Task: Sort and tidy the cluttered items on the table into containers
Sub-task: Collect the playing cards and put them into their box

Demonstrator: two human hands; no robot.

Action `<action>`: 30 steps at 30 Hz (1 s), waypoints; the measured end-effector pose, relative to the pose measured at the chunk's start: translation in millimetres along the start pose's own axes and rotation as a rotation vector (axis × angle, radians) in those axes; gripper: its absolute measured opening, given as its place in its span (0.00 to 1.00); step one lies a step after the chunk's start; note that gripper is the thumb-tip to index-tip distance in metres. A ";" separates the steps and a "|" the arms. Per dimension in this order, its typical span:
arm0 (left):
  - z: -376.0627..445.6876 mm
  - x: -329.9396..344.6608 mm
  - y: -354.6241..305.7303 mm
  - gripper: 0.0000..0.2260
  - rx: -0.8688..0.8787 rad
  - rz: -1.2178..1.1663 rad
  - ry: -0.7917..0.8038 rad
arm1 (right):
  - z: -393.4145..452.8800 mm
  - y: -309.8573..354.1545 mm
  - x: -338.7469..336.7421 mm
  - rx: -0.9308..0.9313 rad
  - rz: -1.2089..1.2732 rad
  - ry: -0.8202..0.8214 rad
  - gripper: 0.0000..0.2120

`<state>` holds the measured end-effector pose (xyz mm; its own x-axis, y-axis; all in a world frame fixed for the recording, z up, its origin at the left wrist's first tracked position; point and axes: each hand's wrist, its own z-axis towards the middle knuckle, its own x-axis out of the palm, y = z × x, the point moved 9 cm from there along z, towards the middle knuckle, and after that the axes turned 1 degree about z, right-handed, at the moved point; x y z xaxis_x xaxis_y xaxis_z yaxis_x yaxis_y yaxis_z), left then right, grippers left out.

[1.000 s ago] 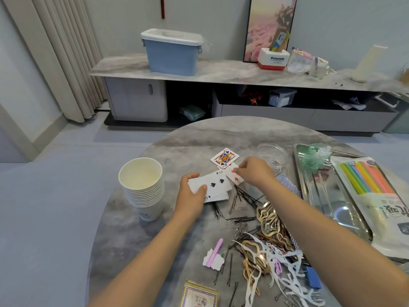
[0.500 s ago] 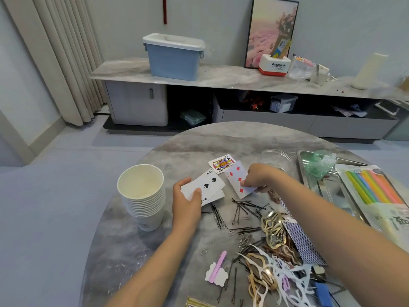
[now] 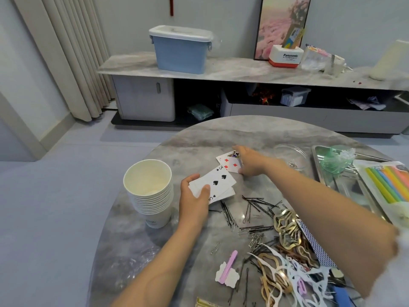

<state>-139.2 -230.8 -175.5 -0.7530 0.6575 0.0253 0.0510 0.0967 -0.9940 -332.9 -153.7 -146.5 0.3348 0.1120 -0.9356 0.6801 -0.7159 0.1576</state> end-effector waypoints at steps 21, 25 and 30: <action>-17.2 13.5 -4.8 0.13 -0.154 0.096 0.194 | -133.1 -1.9 -9.1 0.060 0.670 -0.295 0.18; -33.3 39.7 -7.4 0.14 -0.279 -0.051 0.316 | -148.6 6.2 11.2 0.027 0.523 -0.237 0.22; -48.0 59.9 -14.9 0.06 -0.257 -0.087 0.417 | -156.7 9.6 14.3 0.023 0.508 -0.241 0.26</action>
<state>-153.6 -157.0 -154.1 -0.4377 0.8766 0.1997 0.1989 0.3110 -0.9294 -219.4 -50.9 -108.8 0.4563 -0.4092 -0.7902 0.4569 -0.6543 0.6026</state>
